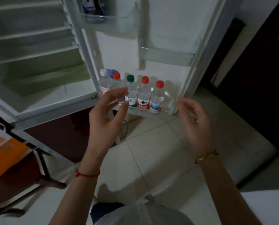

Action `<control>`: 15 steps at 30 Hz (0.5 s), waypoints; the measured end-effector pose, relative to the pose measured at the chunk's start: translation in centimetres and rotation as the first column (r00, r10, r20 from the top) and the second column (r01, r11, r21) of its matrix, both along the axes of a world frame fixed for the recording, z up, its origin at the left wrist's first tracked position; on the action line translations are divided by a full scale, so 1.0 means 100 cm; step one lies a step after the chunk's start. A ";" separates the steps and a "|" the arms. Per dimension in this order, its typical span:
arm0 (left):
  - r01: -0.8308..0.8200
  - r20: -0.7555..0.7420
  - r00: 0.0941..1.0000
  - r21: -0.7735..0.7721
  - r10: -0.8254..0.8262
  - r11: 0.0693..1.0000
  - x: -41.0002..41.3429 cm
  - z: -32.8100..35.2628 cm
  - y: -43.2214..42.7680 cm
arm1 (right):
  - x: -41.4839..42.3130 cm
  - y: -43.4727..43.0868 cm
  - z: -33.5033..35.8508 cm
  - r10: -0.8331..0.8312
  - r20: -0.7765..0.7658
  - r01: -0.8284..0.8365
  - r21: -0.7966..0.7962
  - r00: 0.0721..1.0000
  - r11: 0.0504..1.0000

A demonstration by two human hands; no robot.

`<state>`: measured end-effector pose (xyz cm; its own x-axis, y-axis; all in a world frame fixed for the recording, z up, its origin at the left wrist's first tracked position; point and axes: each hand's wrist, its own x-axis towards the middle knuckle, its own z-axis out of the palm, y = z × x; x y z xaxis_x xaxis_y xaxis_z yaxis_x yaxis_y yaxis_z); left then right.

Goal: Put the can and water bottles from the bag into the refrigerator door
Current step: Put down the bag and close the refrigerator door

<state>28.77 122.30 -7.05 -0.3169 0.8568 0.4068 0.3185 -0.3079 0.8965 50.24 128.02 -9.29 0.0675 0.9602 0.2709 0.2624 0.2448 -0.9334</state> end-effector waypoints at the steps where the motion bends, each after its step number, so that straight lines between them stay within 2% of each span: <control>1: 0.004 -0.015 1.000 0.003 -0.004 1.000 0.011 0.000 0.004 | 0.011 0.005 0.000 -0.002 -0.001 0.002 0.002 1.000 1.000; 9: 0.067 -0.210 0.977 0.101 -0.045 0.993 0.089 0.025 0.059 | 0.072 0.072 0.017 -0.084 0.008 0.083 0.090 0.996 0.992; 15: 0.070 -0.451 0.892 0.173 0.016 0.982 0.119 0.035 0.119 | 0.085 0.137 0.040 -0.146 -0.006 0.146 0.092 0.989 0.985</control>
